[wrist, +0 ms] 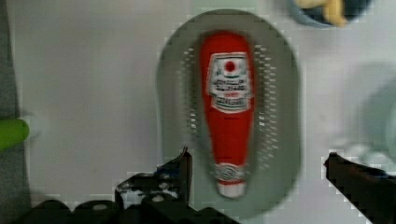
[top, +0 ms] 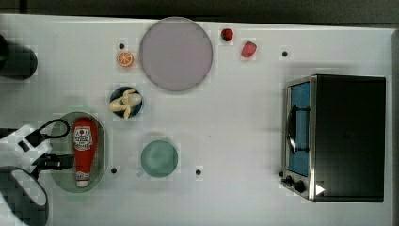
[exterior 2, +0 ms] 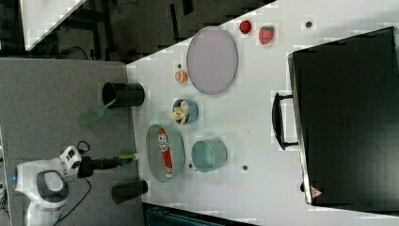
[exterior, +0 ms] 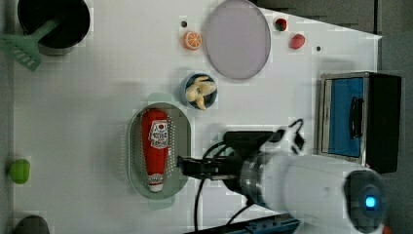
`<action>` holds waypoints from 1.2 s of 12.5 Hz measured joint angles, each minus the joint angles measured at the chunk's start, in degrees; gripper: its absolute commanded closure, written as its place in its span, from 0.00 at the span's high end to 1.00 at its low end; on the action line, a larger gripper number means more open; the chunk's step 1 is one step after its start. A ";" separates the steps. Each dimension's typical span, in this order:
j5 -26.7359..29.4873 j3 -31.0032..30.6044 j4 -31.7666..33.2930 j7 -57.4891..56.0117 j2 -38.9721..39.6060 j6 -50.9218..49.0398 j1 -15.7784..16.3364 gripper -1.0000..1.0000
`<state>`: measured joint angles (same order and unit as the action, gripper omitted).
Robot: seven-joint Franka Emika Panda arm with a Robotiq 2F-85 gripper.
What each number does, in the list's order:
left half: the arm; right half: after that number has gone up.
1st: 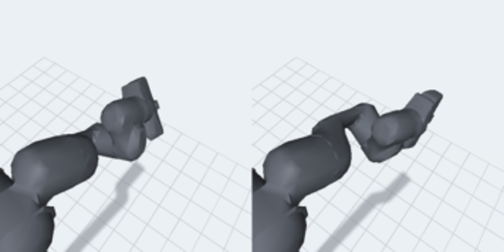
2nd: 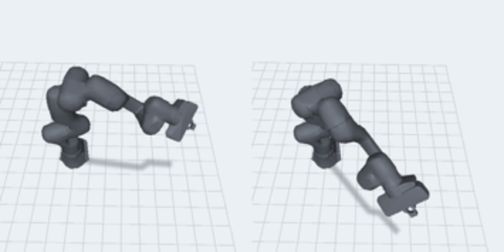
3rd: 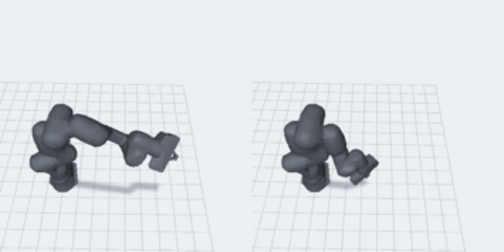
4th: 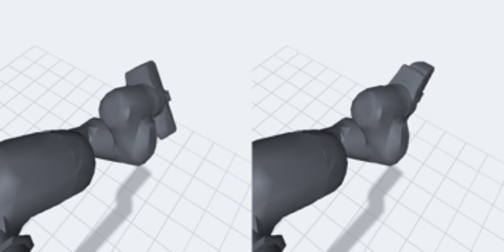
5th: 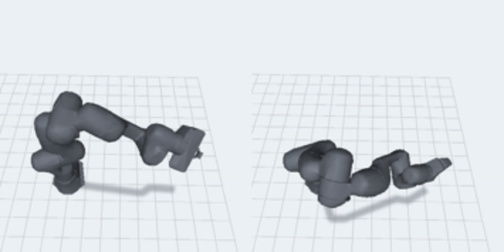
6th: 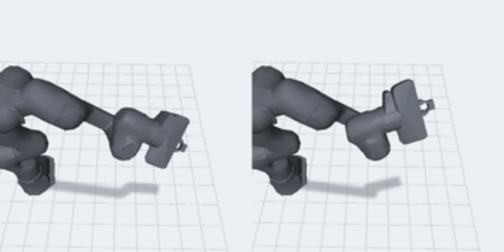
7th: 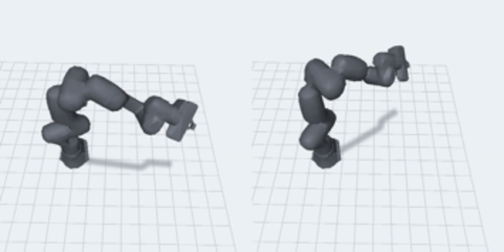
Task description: Pick ketchup from strainer and place it on the table
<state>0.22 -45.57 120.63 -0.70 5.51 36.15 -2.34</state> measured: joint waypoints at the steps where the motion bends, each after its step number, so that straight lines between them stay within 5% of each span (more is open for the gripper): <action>1: -0.81 -0.20 1.12 0.01 2.32 3.86 0.25 1.00; 7: -7.17 0.87 8.06 2.48 12.18 18.30 -0.47 1.00; 15: -17.18 3.89 6.71 8.81 24.65 24.95 1.20 1.00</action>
<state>-16.95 -41.68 127.35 8.11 30.16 61.10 -1.14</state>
